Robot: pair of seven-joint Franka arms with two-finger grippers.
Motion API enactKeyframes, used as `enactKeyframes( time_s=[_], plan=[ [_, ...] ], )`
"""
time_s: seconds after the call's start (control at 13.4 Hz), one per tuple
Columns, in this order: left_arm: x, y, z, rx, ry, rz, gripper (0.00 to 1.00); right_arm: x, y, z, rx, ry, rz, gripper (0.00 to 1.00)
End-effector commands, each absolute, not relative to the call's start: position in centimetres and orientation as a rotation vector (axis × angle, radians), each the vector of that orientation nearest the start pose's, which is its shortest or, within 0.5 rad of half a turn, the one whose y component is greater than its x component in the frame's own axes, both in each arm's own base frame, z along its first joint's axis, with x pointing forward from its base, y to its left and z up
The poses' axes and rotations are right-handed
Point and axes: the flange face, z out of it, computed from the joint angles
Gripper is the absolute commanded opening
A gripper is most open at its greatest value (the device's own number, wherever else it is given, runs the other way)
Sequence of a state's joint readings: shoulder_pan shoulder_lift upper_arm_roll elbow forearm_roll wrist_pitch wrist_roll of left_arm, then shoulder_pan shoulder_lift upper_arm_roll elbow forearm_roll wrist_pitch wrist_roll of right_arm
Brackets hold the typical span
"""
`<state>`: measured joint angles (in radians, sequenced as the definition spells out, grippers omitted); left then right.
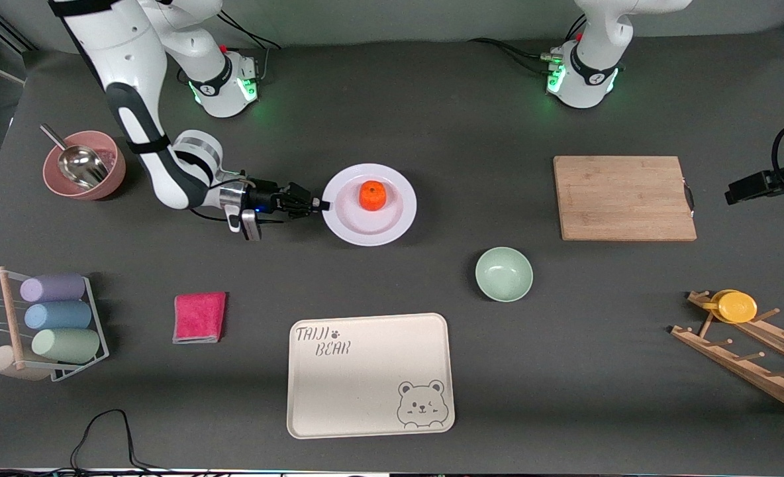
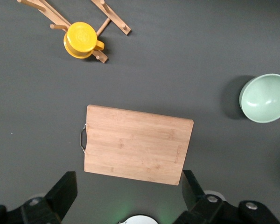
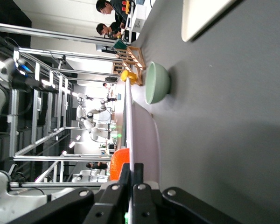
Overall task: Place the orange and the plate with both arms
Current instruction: 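Carry the plate with the right gripper onto the white tray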
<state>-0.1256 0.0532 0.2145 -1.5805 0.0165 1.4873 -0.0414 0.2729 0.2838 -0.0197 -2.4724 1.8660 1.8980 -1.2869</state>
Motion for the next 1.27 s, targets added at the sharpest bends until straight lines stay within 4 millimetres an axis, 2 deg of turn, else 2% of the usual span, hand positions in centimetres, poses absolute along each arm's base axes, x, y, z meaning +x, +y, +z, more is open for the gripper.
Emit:
enactKeyframes(
  time_s=[0.0,0.15,0.22,0.37,0.45,0.52,0.67,0.82,0.97,1.05,1.2],
  plan=[
    [52.2,4.2,58.8,-3.145,-0.147,0.208,1.00,43.7,18.2,20.9,-1.732,0.066,-0.141,0.00],
    [49.8,3.6,58.4,-3.162,-0.137,0.169,1.00,47.3,18.7,21.6,-1.723,0.081,-0.124,0.00],
    [48.9,3.4,58.3,-3.164,-0.130,0.162,1.00,50.1,18.5,21.9,-1.722,0.097,-0.129,0.00],
    [48.9,2.7,58.4,-3.159,-0.103,0.147,1.00,55.4,17.7,21.8,-1.744,0.101,-0.122,0.00],
    [49.0,0.9,58.3,-3.144,-0.049,0.149,1.00,57.7,17.5,21.5,-1.744,0.112,-0.126,0.00],
    [49.3,0.4,58.2,-3.130,-0.029,0.145,1.00,60.3,17.3,21.1,-1.745,0.117,-0.139,0.00],
    [49.4,0.2,58.3,-3.126,-0.002,0.149,1.00,65.7,17.1,20.3,-1.745,0.130,-0.158,0.00],
    [49.2,0.9,58.1,-3.140,-0.030,0.170,1.00,70.3,18.3,20.1,-1.720,0.137,-0.158,0.00],
    [49.5,0.7,57.8,-3.142,-0.052,0.182,1.00,73.7,18.4,19.6,-1.717,0.141,-0.172,0.00],
    [49.4,0.2,58.4,-3.142,-0.036,0.161,1.00,74.9,18.5,19.2,-1.721,0.137,-0.180,0.00],
    [49.5,-1.0,59.1,-3.134,-0.006,0.137,1.00,76.1,18.7,18.7,-1.724,0.138,-0.196,0.00]
  ],
)
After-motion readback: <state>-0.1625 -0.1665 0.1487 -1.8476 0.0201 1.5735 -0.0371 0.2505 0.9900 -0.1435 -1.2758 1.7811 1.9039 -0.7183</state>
